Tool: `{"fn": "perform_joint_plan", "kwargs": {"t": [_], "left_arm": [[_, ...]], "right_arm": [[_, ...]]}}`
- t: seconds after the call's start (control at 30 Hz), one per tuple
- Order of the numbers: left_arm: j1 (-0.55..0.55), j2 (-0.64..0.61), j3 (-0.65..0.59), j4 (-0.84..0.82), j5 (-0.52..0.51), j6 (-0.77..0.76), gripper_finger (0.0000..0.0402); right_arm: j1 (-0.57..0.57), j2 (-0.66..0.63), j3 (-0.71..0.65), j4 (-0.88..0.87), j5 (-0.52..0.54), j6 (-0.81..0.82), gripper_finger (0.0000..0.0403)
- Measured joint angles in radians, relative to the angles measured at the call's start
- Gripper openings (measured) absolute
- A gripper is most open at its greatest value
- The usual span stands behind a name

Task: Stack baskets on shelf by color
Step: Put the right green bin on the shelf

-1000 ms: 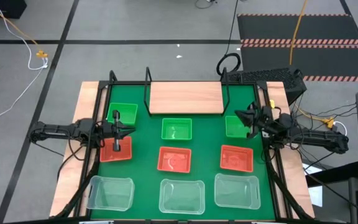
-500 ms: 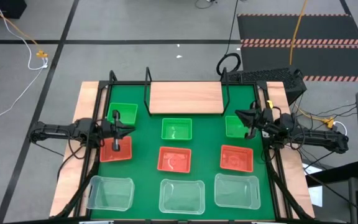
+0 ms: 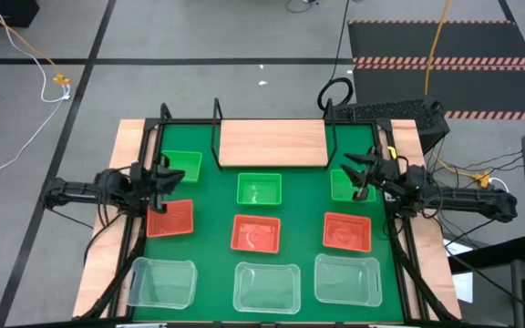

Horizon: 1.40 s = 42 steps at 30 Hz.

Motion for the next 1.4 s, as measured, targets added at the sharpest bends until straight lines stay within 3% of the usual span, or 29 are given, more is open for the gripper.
{"fn": "perform_joint_plan", "kwargs": {"t": [0.27,0.4,0.57,0.8,0.93,1.07,1.2,1.4], "left_arm": [[0.001,0.251,0.0,0.044,-0.187,-0.008,0.0037],[0.014,0.385,0.017,0.17,-0.262,0.028,0.0037],[0.033,0.538,0.098,0.179,-0.265,0.03,0.0037],[0.034,0.777,0.217,0.16,-0.267,0.026,0.0037],[0.035,0.884,0.29,0.149,-0.314,-0.08,0.0037],[0.015,0.955,0.369,-0.001,-0.305,-0.1,0.0037],[0.006,0.999,0.43,-0.132,-0.309,-0.056,0.0037],[0.037,1.021,0.482,-0.147,-0.314,0.071,0.0037]], "right_arm": [[-0.023,0.035,0.0,0.03,0.148,-0.108,0.0182],[-0.046,0.066,0.0,0.107,0.078,-0.12,0.0189],[-0.074,0.12,0.001,0.228,0.069,-0.117,0.019],[-0.093,0.19,0.036,0.182,-0.058,0.101,0.019],[-0.092,0.228,0.138,-0.016,-0.079,0.154,0.019],[-0.092,0.276,0.319,-0.403,-0.042,0.241,0.0189],[-0.092,0.346,0.479,-0.778,-0.027,0.316,0.0189],[-0.091,0.441,0.607,-1.136,-0.045,0.429,0.0189]]}}
